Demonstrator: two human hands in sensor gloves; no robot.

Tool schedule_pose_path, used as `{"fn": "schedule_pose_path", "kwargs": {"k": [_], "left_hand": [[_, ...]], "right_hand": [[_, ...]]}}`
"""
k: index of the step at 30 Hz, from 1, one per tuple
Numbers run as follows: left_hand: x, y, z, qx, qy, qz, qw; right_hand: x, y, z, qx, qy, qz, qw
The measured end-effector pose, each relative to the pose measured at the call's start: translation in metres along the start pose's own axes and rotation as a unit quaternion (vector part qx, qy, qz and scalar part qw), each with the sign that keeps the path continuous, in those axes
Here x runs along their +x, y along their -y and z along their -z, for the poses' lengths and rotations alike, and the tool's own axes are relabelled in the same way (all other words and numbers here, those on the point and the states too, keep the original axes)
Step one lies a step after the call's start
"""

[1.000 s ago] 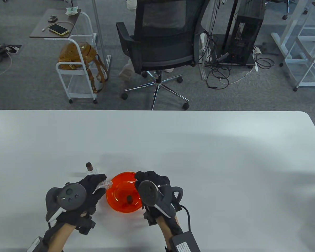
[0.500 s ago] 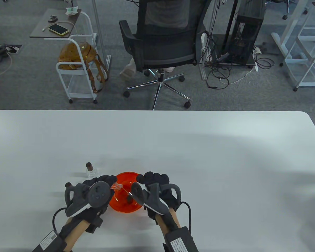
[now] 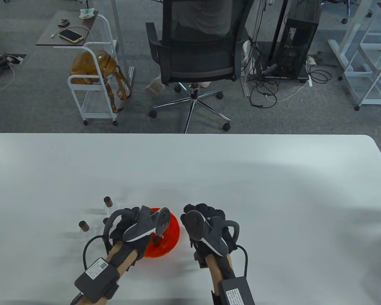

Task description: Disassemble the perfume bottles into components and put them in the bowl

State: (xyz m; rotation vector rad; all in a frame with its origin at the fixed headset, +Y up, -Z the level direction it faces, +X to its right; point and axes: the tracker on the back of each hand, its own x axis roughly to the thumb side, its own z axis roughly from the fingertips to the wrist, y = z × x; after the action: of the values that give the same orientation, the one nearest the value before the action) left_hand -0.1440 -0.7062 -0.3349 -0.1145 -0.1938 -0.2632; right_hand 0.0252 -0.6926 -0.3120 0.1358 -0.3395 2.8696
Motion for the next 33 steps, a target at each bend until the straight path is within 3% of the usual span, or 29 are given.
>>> {"fn": "schedule_pose_path", "kwargs": {"k": [5, 15, 20, 25, 27, 30, 33], "left_hand": [[0.009, 0.004, 0.015, -0.017, -0.001, 0.020, 1.000], [0.017, 0.014, 0.018, -0.050, 0.012, 0.027, 0.998], [0.002, -0.008, 0.004, -0.027, 0.005, -0.010, 1.000], [-0.056, -0.048, -0.028, 0.026, -0.024, -0.088, 0.995], [-0.099, -0.055, -0.045, 0.054, -0.051, -0.124, 0.990], [-0.150, -0.042, -0.061, 0.071, -0.070, -0.187, 0.977], [-0.184, -0.013, -0.071, 0.048, -0.097, -0.228, 0.968]], "right_hand": [[-0.002, 0.003, 0.000, -0.004, -0.004, 0.008, 1.000], [-0.004, 0.004, 0.000, 0.004, -0.006, 0.016, 1.000], [-0.005, 0.003, 0.000, 0.011, -0.008, 0.015, 1.000], [-0.004, 0.003, -0.001, 0.018, -0.008, 0.011, 1.000], [-0.004, 0.003, -0.001, 0.021, -0.007, 0.007, 1.000], [-0.004, 0.003, -0.001, 0.026, -0.008, 0.006, 1.000], [-0.005, 0.002, -0.001, 0.032, -0.010, 0.005, 0.999]]}}
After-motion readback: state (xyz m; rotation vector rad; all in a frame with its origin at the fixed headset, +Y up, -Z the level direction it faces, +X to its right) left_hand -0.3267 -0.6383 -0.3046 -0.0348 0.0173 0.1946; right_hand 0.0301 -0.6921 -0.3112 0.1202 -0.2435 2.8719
